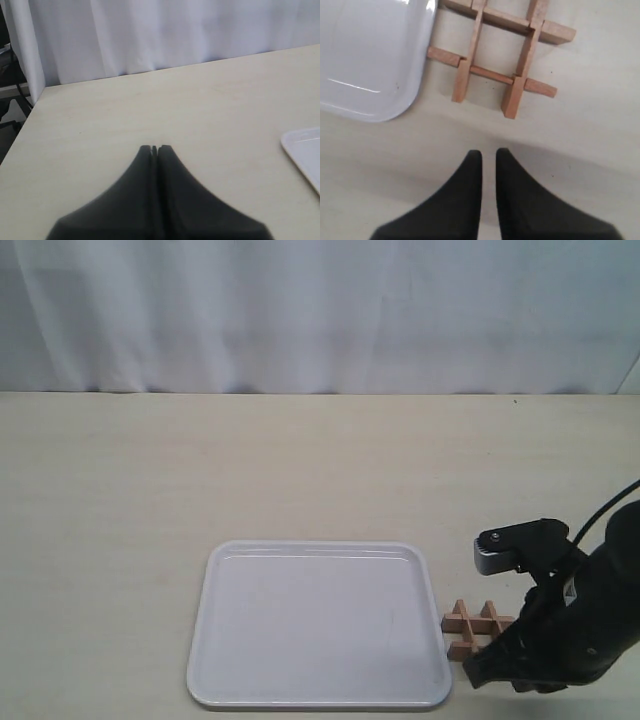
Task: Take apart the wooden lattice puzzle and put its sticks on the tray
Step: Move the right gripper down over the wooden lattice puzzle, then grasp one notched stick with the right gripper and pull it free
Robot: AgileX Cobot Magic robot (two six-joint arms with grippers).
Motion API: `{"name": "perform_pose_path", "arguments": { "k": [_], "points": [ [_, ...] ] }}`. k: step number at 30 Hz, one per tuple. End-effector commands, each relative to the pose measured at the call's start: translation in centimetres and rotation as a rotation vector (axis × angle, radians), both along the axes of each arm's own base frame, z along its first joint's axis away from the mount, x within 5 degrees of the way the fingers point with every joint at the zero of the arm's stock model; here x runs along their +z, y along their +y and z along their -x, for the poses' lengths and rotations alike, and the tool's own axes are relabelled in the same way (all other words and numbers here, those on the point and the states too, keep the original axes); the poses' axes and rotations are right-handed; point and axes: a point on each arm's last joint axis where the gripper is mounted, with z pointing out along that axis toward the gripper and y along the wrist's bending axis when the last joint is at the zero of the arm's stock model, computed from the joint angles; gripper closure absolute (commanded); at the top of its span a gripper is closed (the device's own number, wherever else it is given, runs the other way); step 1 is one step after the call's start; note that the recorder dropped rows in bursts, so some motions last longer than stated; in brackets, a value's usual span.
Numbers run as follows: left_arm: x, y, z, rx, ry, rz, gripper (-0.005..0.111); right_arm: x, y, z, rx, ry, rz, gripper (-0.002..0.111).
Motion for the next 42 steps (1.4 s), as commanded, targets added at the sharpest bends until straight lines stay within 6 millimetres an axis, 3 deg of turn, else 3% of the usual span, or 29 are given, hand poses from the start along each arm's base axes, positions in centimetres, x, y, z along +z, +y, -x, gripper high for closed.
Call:
{"name": "perform_pose_path", "arguments": {
  "k": [1, 4, 11, 26, 35, 42],
  "points": [
    [0.0, 0.0, 0.0, 0.004, -0.008, 0.007, 0.107, -0.2, 0.1, -0.1, 0.001, -0.010, 0.004, 0.074],
    [0.0, 0.0, 0.0, 0.004, -0.008, 0.007, 0.107, -0.2, 0.1, -0.2, 0.001, -0.019, 0.002, 0.064],
    [0.0, 0.0, 0.0, 0.004, -0.008, 0.007, 0.107, -1.1, 0.1, 0.0, -0.023, -0.079, -0.017, 0.069],
    [0.0, 0.0, 0.0, 0.004, -0.008, 0.007, 0.107, -0.9, -0.1, -0.5, -0.051, -0.144, -0.010, 0.069],
    [0.0, 0.0, 0.0, 0.004, -0.008, 0.007, 0.107, -2.8, -0.1, -0.8, -0.041, -0.077, 0.012, 0.069],
    [0.0, 0.0, 0.0, 0.004, -0.008, 0.007, 0.107, -2.9, 0.0, -0.9, -0.039, -0.084, 0.012, 0.069]
  ]
}}
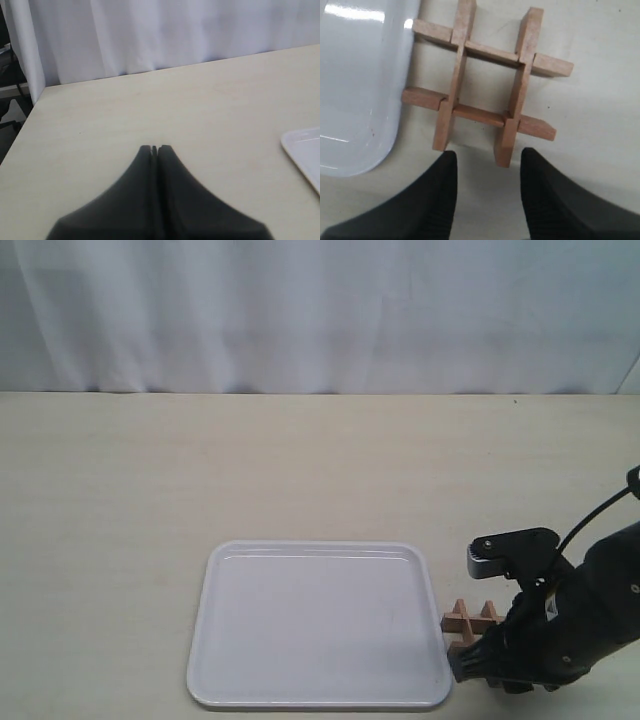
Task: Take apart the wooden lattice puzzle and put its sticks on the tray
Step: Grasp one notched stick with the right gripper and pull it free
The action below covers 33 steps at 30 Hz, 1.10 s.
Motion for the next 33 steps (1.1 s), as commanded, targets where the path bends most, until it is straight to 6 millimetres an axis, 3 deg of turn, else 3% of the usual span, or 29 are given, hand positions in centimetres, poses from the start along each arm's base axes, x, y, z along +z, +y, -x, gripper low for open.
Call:
{"name": "perform_pose_path", "arguments": {
  "k": [1, 6, 26, 30, 33],
  "points": [
    [0.0, 0.0, 0.0, 0.004, -0.008, 0.007, 0.107, -0.1, 0.0, 0.0, 0.012, -0.012, 0.005, 0.069],
    [0.0, 0.0, 0.0, 0.004, -0.008, 0.007, 0.107, 0.0, 0.0, -0.1, 0.014, -0.021, 0.004, 0.074],
    [0.0, 0.0, 0.0, 0.004, -0.008, 0.007, 0.107, -1.0, 0.1, -0.4, 0.024, -0.011, 0.010, 0.075],
    [0.0, 0.0, 0.0, 0.004, -0.008, 0.007, 0.107, -1.4, 0.1, -0.5, 0.033, 0.001, 0.018, 0.082],
    [0.0, 0.0, 0.0, 0.004, -0.008, 0.007, 0.107, -1.6, 0.1, -0.6, 0.037, -0.002, 0.019, 0.096]
  ]
}}
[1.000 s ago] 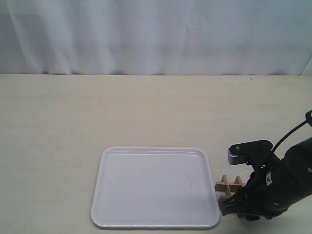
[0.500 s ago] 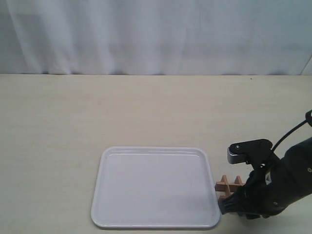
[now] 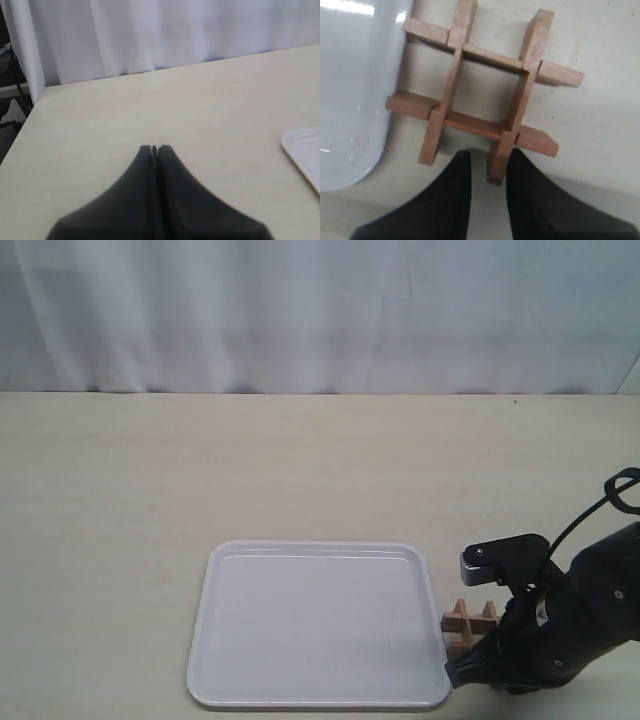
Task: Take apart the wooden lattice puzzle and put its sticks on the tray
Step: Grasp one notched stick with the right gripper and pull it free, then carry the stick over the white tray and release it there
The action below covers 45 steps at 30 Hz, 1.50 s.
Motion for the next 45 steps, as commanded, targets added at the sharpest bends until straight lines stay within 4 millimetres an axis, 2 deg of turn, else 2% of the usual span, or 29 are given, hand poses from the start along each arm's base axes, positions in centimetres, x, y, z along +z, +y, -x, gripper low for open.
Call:
{"name": "perform_pose_path", "arguments": {
  "k": [1, 3, 22, 30, 34, 36, 40, 41, 42, 43, 44, 45],
  "points": [
    [0.0, 0.0, 0.0, 0.004, -0.008, 0.007, 0.107, -0.3, 0.1, -0.1, 0.016, -0.015, 0.003, 0.100],
    [0.0, 0.0, 0.0, 0.004, -0.008, 0.007, 0.107, -0.3, 0.1, -0.2, 0.016, -0.020, 0.002, 0.104],
    [0.0, 0.0, 0.0, 0.004, -0.008, 0.007, 0.107, 0.7, 0.1, -0.8, 0.012, -0.016, 0.009, 0.104],
    [0.0, 0.0, 0.0, 0.004, -0.008, 0.007, 0.107, 3.7, 0.0, -0.3, 0.008, -0.102, -0.004, 0.104],
    [0.0, 0.0, 0.0, 0.004, -0.008, 0.007, 0.107, 6.1, 0.0, -0.5, 0.005, -0.124, 0.000, 0.104],
    [0.0, 0.0, 0.0, 0.004, -0.008, 0.007, 0.107, 7.4, 0.5, -0.7, 0.016, -0.144, -0.005, 0.104],
    [0.0, 0.0, 0.0, 0.004, -0.008, 0.007, 0.107, 9.6, 2.9, -1.3, 0.102, -0.215, -0.029, 0.104],
    [0.0, 0.0, 0.0, 0.004, -0.008, 0.007, 0.107, 10.0, 3.8, -1.6, 0.130, -0.233, -0.037, 0.104],
    [0.0, 0.0, 0.0, 0.004, -0.008, 0.007, 0.107, 10.7, 5.6, -2.3, 0.184, -0.254, -0.050, 0.104],
    [0.0, 0.0, 0.0, 0.004, -0.008, 0.007, 0.107, 10.8, 6.4, -2.7, 0.205, -0.256, -0.053, 0.104],
    [0.0, 0.0, 0.0, 0.004, -0.008, 0.007, 0.107, 11.0, 8.2, -3.6, 0.245, -0.256, -0.061, 0.104],
    [0.0, 0.0, 0.0, 0.004, -0.008, 0.007, 0.107, 10.9, 9.2, -4.1, 0.266, -0.249, -0.061, 0.104]
  ]
}}
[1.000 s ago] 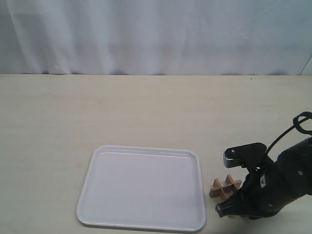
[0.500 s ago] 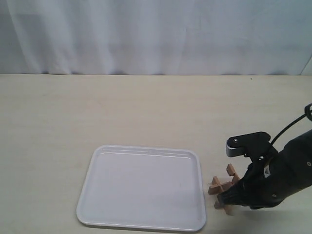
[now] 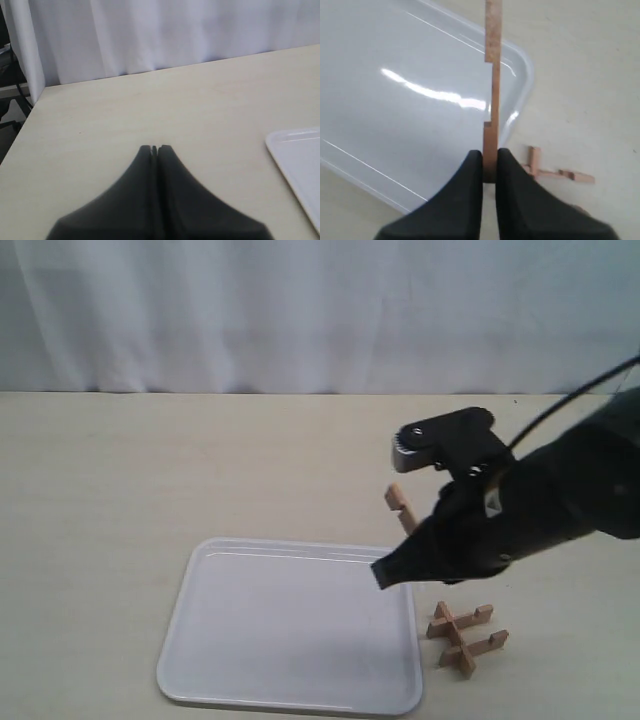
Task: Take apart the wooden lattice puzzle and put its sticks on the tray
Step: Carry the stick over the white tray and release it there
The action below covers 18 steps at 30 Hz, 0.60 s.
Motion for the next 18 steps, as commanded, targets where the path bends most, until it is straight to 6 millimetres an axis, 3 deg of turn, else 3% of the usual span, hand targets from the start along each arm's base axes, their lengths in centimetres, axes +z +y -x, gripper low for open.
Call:
{"name": "perform_pose_path", "arguments": {
  "k": [1, 4, 8, 12, 18],
  "points": [
    [0.0, 0.0, 0.0, 0.004, -0.008, 0.007, 0.107, -0.4, 5.1, -2.5, 0.112, 0.024, 0.014, 0.104],
    [0.0, 0.0, 0.0, 0.004, -0.008, 0.007, 0.107, -2.9, 9.4, -4.9, 0.183, 0.072, 0.043, 0.104],
    [0.0, 0.0, 0.0, 0.004, -0.008, 0.007, 0.107, -5.4, 13.3, -6.9, 0.236, 0.098, 0.060, 0.104],
    [0.0, 0.0, 0.0, 0.004, -0.008, 0.007, 0.107, -7.3, 14.9, -8.0, 0.249, 0.128, 0.081, 0.104],
    [0.0, 0.0, 0.0, 0.004, -0.008, 0.007, 0.107, -8.9, 15.0, -8.2, 0.249, 0.159, 0.099, 0.104]
  ]
}}
